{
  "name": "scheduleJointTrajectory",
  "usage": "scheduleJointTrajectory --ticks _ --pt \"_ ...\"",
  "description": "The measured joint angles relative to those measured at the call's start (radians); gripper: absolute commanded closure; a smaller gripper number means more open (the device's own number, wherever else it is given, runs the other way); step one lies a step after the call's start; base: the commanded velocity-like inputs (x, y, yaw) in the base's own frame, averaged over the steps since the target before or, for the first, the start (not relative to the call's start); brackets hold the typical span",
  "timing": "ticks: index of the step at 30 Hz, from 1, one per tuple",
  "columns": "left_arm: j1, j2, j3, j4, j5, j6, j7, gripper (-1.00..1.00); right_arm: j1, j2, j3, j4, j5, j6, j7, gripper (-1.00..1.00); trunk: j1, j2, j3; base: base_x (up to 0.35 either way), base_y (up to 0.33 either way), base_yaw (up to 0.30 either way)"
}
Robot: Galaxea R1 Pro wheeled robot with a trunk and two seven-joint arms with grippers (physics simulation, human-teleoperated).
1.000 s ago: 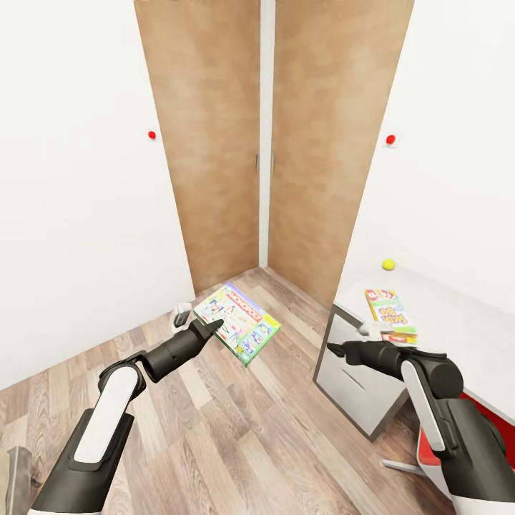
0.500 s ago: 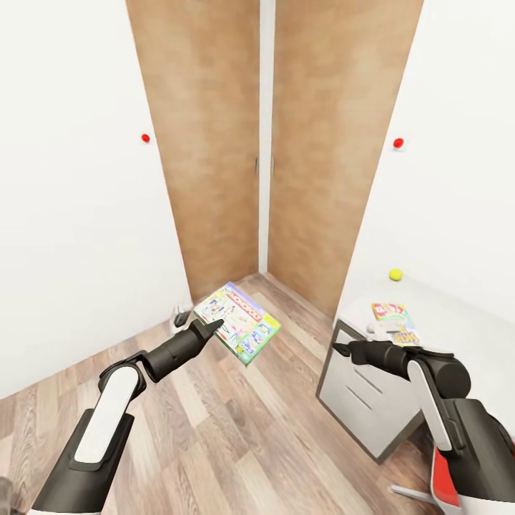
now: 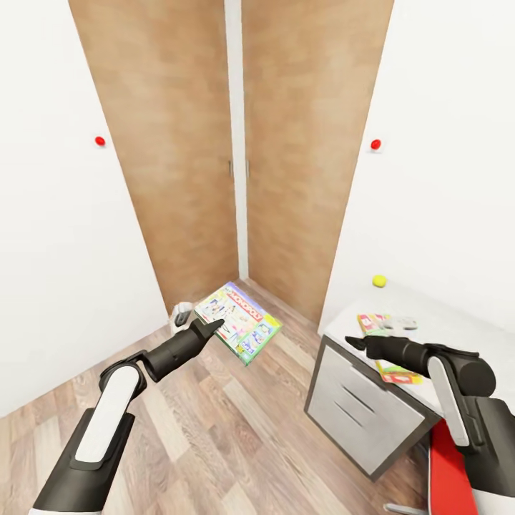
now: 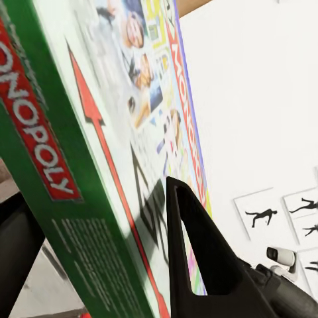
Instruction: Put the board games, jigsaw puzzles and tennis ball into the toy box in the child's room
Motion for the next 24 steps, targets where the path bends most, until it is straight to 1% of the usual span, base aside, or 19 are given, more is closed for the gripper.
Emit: scheduleJointTrajectory --ticks 1,2,3,4,5,8,9,10,11,13,16,18,19,20,21,23,24 --pt "0.0 0.0 0.0 0.0 0.0 0.0 0.0 1.0 0.0 -0.012 -0.011 0.0 0.0 0.0 0.019 -1.0 0.0 0.0 0.0 0.216 0.0 -0.277" --pt "0.0 0.0 0.0 0.0 0.001 0.0 0.0 1.0 0.0 -0.013 -0.011 0.0 -0.001 0.0 0.02 -1.0 0.0 0.0 0.0 0.138 0.0 -0.282" --pt "0.0 0.0 -0.001 0.0 -0.001 0.0 0.0 1.0 -0.001 -0.036 -0.03 0.0 0.001 0.0 0.058 -1.0 0.0 0.0 0.0 0.138 0.0 -0.282" --pt "0.0 0.0 -0.001 0.0 0.001 0.0 0.0 1.0 -0.001 -0.037 -0.031 0.0 -0.002 0.001 0.059 -1.0 0.0 0.0 0.0 0.088 0.0 -0.286" --pt "0.0 -0.001 -0.001 -0.001 0.0 0.0 -0.001 1.0 -0.002 -0.058 -0.05 0.0 0.0 0.0 0.092 -1.0 0.0 0.0 0.0 0.071 0.0 -0.287" --pt "-0.001 -0.001 -0.001 -0.012 0.004 0.006 -0.003 1.0 -0.003 -0.084 -0.108 0.0 -0.001 0.001 0.139 -1.0 0.0 0.0 0.0 0.04 0.0 -0.289" --pt "-0.009 -0.003 -0.003 -0.03 0.017 0.015 -0.014 1.0 -0.005 -0.116 -0.178 0.0 0.006 -0.001 0.202 -1.0 0.001 0.0 0.0 0.015 0.0 -0.291" --pt "-0.015 -0.004 -0.006 -0.033 0.016 0.019 -0.018 1.0 -0.005 -0.128 -0.201 0.0 0.0 0.001 0.222 -1.0 0.0 0.0 0.0 0.015 0.0 -0.291" --pt "-0.015 -0.004 -0.006 -0.032 0.006 0.02 -0.018 1.0 -0.005 -0.128 -0.202 0.0 -0.002 0.001 0.223 -1.0 0.0 0.0 0.0 0.012 0.0 -0.291" --pt "-0.039 -0.007 -0.015 -0.036 0.019 0.03 -0.02 1.0 -0.005 -0.149 -0.234 0.0 -0.001 0.001 0.261 -1.0 0.0 0.0 0.0 0.009 0.0 -0.291" --pt "-0.093 -0.01 -0.024 -0.038 0.031 0.062 -0.014 1.0 -0.004 -0.178 -0.287 0.0 -0.002 0.003 0.319 -1.0 0.0 0.0 0.0 0.005 0.0 -0.291" --pt "-0.139 -0.011 -0.027 -0.039 0.053 0.083 0.0 1.0 -0.004 -0.193 -0.324 0.0 -0.003 0.013 0.354 -1.0 0.0 0.0 0.0 0.003 0.0 -0.292" --pt "-0.184 -0.012 -0.028 -0.039 0.081 0.097 0.025 1.0 -0.004 -0.205 -0.356 0.0 -0.002 0.013 0.382 -1.0 0.001 0.0 0.0 0.002 0.0 -0.292" --pt "-0.211 -0.013 -0.03 -0.039 0.116 0.101 0.044 1.0 -0.004 -0.212 -0.37 0.0 -0.004 0.014 0.394 -1.0 0.0 0.0 0.0 0.001 0.0 -0.292" --pt "-0.235 -0.014 -0.032 -0.038 0.124 0.105 0.066 1.0 -0.004 -0.218 -0.382 0.0 -0.004 0.014 0.403 -1.0 0.0 0.0 0.0 0.001 0.0 -0.292" --pt "-0.285 -0.022 -0.035 -0.035 0.17 0.109 0.124 1.0 -0.003 -0.23 -0.399 0.0 -0.004 0.014 0.418 -1.0 0.0 0.0 0.0 0.001 0.0 -0.292" --pt "-0.286 -0.023 -0.035 -0.035 0.169 0.11 0.125 1.0 -0.003 -0.23 -0.399 0.0 -0.005 0.014 0.418 -1.0 0.0 0.0 0.0 0.001 0.0 -0.292"
